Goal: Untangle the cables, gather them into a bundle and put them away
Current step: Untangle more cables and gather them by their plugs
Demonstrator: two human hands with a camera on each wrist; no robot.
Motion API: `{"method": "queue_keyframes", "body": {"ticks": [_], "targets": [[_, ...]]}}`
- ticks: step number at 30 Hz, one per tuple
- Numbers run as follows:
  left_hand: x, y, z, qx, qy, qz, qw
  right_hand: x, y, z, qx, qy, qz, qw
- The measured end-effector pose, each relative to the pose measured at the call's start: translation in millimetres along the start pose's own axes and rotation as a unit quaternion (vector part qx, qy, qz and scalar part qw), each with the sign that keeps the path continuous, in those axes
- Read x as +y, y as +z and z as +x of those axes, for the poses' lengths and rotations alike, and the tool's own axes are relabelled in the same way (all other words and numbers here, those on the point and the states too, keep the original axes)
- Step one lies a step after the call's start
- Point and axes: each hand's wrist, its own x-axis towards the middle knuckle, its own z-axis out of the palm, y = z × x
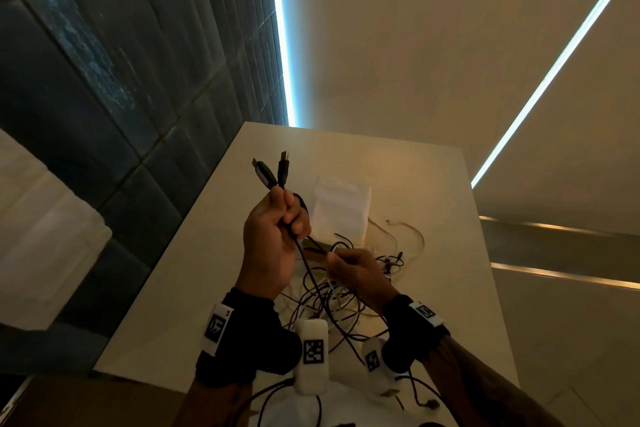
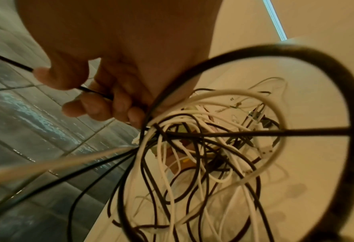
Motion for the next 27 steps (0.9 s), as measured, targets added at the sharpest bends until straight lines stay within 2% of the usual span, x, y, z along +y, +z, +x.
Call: {"method": "queue_keyframes", "body": {"ticks": [8,13,17,22,25,27], "targets": [[12.1,-2.0,-0.3,-0.031,0.033,-0.007,0.999,12.4,-0.8,3.7,-0.004,-0.012,-0.027,1.000],[26.8,-3.4,0.6,-0.050,0.059,-0.019,0.997,33.0,-9.9,-0.4,-0.005,0.006,-0.058,0.998],[27.3,-3.6,0.3,-0.011,0.045,0.039,0.998,28.0,-9.9,3.6,0.033,0.005,-0.076,0.997],[19.7,-5.2,-1.7,0.067,0.007,0.103,0.992,-24.0,-5.1,9.2,0.125,-0.033,0.006,0.992],[9.7,-3.0,-3.0,0.098,-0.025,0.141,0.985,-59.2,2.0,11.2,0.126,-0.083,0.021,0.988],[4.7,-1.2,-3.7,0.113,-0.039,0.158,0.980,-81.0,8.4,8.5,0.098,-0.117,0.026,0.988]]}}
